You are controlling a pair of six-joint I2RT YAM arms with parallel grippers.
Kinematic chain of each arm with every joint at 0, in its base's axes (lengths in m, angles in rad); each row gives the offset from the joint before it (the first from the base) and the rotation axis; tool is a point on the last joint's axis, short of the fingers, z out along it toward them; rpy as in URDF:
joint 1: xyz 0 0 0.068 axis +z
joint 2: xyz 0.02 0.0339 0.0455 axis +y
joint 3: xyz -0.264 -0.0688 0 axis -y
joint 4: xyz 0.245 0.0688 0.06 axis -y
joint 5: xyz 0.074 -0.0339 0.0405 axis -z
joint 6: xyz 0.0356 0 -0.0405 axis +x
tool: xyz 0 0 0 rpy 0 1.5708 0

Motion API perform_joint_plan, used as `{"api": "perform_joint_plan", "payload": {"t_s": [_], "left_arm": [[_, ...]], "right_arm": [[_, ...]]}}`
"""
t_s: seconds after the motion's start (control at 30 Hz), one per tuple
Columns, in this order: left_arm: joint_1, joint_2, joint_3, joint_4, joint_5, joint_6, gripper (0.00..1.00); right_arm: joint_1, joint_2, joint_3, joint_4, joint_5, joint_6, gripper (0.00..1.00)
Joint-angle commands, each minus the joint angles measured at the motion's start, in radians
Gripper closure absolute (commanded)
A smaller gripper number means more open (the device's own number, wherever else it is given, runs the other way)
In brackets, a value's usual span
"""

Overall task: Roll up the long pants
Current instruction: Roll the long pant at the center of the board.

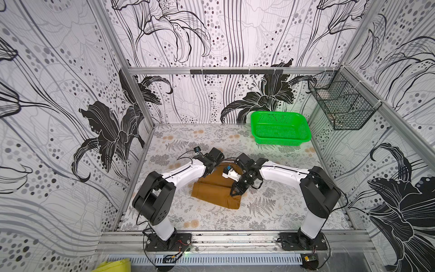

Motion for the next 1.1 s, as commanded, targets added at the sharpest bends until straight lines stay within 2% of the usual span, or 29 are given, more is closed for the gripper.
{"api": "perform_joint_plan", "payload": {"t_s": [0.0,0.3,0.6,0.73,0.9,1.07], "left_arm": [[0.015,0.055,0.038,0.073,-0.02,0.04,1.0],[0.053,0.204,-0.046,0.154,0.014,0.012,1.0],[0.052,0.145,-0.197,0.192,0.066,0.023,1.0],[0.051,0.131,-0.222,0.2,0.077,0.029,1.0],[0.05,0.131,-0.229,0.214,0.094,0.039,1.0],[0.05,0.141,-0.22,0.215,0.097,0.044,1.0]], "right_arm": [[-0.001,0.04,-0.013,-0.002,0.126,0.025,1.0],[0.0,0.022,0.024,-0.034,0.155,0.021,1.0],[-0.002,0.026,0.108,-0.065,0.269,0.008,1.0],[-0.003,0.051,0.161,-0.063,0.267,0.002,1.0],[-0.009,0.069,0.233,-0.094,0.154,-0.013,1.0],[-0.065,0.149,0.277,-0.122,0.052,-0.004,1.0]]}}
